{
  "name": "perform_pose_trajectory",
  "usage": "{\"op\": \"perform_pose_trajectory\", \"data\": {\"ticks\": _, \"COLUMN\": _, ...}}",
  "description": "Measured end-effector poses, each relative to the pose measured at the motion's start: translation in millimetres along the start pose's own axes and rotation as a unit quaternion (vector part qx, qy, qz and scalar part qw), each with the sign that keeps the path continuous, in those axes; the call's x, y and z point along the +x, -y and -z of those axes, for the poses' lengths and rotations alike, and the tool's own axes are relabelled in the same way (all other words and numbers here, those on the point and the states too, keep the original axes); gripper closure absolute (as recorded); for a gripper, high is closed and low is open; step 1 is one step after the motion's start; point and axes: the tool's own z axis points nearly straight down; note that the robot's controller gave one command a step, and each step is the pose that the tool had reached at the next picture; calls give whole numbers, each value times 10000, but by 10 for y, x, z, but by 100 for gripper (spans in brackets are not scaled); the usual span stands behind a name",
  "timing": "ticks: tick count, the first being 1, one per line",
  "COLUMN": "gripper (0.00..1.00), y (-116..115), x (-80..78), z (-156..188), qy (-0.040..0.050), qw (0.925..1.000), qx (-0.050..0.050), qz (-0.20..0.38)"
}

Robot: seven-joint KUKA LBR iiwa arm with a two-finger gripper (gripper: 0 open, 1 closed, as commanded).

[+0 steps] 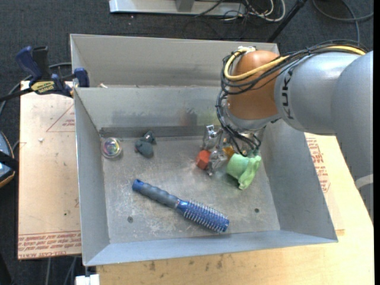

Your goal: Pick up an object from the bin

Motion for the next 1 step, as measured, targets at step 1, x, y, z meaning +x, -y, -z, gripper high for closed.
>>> {"op": "perform_pose_trajectory", "data": {"ticks": 1, "gripper": 100, "y": 713, "x": 552, "z": 1774, "qy": -21, "qw": 9906, "qx": 11, "qz": 1364}}
